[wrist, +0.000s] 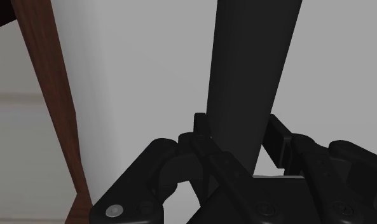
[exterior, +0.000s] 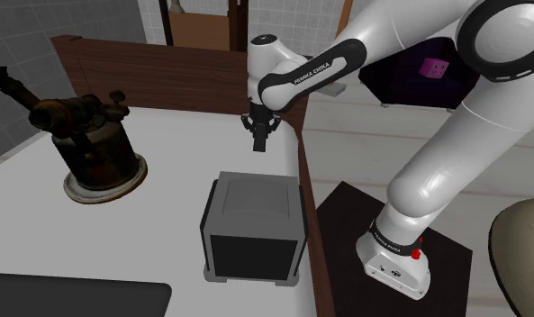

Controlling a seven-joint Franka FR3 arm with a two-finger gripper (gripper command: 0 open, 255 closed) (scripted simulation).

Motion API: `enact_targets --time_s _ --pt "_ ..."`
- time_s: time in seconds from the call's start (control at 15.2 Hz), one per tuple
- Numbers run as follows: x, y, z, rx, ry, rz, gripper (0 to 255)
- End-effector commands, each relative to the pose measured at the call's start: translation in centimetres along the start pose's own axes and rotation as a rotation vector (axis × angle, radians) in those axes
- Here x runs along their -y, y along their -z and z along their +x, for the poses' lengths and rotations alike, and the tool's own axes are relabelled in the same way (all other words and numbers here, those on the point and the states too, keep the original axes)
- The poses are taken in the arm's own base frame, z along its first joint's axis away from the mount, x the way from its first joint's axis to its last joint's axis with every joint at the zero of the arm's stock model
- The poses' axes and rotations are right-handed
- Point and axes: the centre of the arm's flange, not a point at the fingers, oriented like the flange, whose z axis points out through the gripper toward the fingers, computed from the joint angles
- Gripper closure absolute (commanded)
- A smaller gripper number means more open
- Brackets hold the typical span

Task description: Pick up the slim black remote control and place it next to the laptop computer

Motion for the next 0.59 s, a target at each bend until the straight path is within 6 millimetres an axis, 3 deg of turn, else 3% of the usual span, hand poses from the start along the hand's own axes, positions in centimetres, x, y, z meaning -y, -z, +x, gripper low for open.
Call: enact_targets --time_s 0.0,0.53 --pt "-0.4 -0.5 -0.1 0.008 -0.004 -0.012 255" --pt "-0.5 3.6 0.8 0.008 -0.004 -0.012 255"
